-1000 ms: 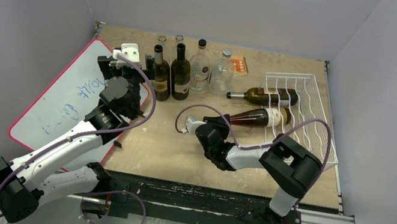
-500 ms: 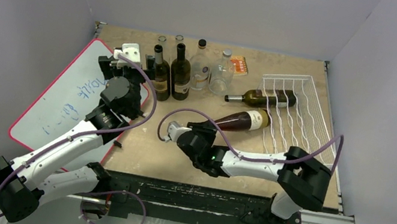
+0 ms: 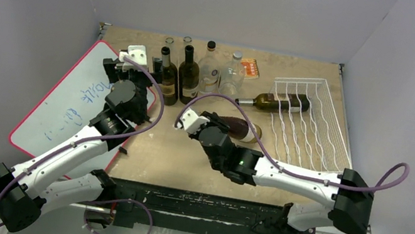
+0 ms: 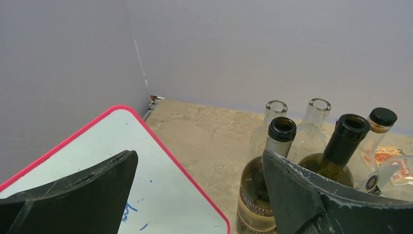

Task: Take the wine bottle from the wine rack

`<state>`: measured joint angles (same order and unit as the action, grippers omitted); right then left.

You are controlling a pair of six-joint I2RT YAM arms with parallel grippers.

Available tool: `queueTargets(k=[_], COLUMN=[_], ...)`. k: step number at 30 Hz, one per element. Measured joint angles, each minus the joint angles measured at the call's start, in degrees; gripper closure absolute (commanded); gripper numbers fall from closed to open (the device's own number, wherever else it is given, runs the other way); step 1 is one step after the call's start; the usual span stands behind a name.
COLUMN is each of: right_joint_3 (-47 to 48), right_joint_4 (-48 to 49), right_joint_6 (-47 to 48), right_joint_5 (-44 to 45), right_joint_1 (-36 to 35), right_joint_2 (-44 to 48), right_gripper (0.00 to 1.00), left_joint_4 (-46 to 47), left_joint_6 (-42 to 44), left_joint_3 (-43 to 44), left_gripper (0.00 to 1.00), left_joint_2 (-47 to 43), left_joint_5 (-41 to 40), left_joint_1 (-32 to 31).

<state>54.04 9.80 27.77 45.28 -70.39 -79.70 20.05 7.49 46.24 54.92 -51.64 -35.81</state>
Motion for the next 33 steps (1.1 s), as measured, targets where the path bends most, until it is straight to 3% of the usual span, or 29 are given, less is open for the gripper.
queueTargets(k=[4,11,17,25,33], right_joint_3=[0.68,5.64,9.35,11.76,11.98], right_joint_4=[0.79,1.73,3.67,10.40,20.22], right_joint_6=[-3.52,-12.87,-17.16,-23.93,-25.70], right_joint_5=[-1.84,-8.09,-12.26,-20.55,-22.29], right_joint_1=[1.97,11.30,14.51,21.24,25.24], right_joint_2=[2.21,2.14,-1.20,-5.44,-10.08], right_gripper=[1.00,1.00,1.00,1.00,1.00], left_joint_4=[0.00,0.00,0.00,0.00,0.00], left_joint_6=[0.00,0.00,0.00,0.02,0.04], left_joint_3=[0.00,0.00,0.00,0.00,0.00], left_gripper=[0.00,0.00,0.00,0.00,0.00], left_joint_2=[0.00,0.00,0.35,0.37,0.37], left_joint_5=[0.00,0.00,0.00,0.00,-0.02], left_joint_1=[0.00,0.00,0.00,0.00,0.00])
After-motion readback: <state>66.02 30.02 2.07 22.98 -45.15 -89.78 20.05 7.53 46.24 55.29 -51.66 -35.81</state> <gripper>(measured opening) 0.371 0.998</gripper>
